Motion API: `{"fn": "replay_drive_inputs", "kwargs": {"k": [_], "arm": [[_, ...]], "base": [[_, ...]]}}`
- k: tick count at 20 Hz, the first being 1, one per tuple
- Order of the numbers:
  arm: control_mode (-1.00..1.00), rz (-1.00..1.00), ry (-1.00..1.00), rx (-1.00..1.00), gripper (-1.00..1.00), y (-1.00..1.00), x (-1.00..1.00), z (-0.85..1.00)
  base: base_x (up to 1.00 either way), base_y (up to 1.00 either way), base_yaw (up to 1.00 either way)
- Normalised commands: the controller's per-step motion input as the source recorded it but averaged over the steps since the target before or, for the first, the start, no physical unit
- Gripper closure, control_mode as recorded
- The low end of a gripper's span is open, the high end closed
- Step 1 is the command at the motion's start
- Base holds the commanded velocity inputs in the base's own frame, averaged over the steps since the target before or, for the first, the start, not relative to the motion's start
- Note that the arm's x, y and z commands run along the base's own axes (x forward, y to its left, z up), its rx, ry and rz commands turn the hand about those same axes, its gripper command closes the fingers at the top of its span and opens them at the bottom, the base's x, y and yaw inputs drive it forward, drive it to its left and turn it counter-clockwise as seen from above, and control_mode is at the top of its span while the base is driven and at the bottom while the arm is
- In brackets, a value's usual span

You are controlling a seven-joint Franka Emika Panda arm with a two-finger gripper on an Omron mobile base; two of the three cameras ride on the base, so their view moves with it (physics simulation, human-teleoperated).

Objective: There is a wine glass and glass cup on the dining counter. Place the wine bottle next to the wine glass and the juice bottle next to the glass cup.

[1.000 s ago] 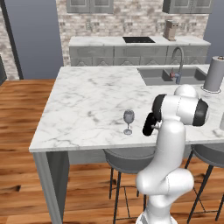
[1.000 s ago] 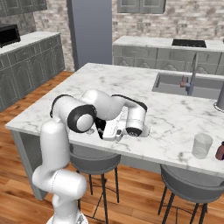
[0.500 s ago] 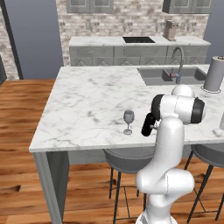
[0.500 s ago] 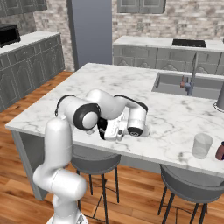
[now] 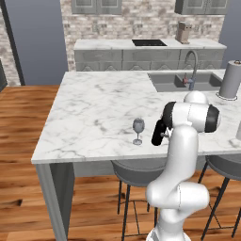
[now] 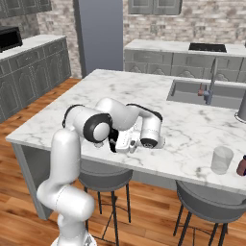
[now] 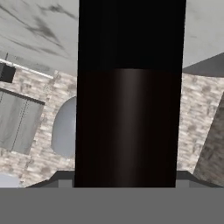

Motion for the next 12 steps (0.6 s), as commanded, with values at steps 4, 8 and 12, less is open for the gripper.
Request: {"fn": "replay_drive_inputs", "kwargs": {"k": [4,8,12], "arm": [[-1.00,0.00,-0.01,0.00,-1.00,0.02,0.00,0.04],[-1.00,0.00,0.00,0.00,-1.00,0.00,0.00,0.37],[-1.00,0.00,-0.03,0.00,-1.00,0.00,-0.10,0.64]], "base": [[0.00,0.00,0.00],[0.00,0.00,0.00],[0.00,0.00,0.00]]}}
